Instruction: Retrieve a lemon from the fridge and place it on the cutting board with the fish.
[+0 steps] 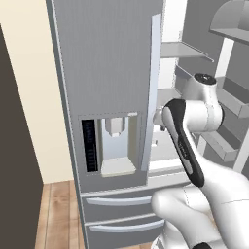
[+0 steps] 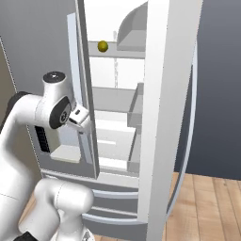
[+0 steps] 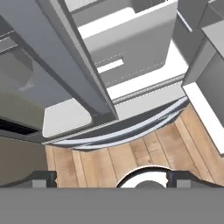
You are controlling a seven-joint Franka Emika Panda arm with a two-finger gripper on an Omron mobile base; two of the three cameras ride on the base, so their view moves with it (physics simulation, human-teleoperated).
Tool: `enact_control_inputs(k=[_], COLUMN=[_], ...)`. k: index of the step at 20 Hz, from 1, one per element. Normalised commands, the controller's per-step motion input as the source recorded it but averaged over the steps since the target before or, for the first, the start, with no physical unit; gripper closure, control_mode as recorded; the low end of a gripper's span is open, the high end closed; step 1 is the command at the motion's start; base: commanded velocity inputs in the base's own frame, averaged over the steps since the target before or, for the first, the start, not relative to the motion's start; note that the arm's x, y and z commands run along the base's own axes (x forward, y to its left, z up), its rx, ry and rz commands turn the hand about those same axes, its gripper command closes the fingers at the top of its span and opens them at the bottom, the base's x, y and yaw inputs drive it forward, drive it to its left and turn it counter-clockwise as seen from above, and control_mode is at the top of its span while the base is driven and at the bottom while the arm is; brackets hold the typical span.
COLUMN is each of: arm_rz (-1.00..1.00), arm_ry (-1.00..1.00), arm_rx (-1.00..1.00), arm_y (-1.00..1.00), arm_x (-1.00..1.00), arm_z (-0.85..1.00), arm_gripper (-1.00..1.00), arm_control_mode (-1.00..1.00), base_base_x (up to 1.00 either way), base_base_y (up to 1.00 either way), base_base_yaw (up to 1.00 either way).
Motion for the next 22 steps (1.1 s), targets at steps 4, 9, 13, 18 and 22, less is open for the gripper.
enact_control_inputs(k=[4, 9, 13, 18, 22], arm_rz=[0.01, 0.03, 0.1, 0.1, 0.08], arm_ry=[-0.17, -0.09, -0.15, -0.14, -0.13], arm_rx=[-0.15, -0.18, -0.01, 0.0, -0.01], arm_y=[0.16, 0.08, 0.15, 0.06, 0.0], arm_x=[0.11, 0.17, 0.14, 0.13, 0.22], arm_z=[0.29, 0.38, 0.26, 0.19, 0.08], arm_gripper=[-1.0, -1.0, -1.0, -1.0, -1.0], arm_control_mode=[-1.0, -1.0, -1.0, -1.0, -1.0], base_base_x=[0.0, 0.0, 0.0, 0.0, 0.0], base_base_y=[0.0, 0.0, 0.0, 0.0, 0.0], base_base_yaw=[0.0, 0.0, 0.0, 0.0, 0.0])
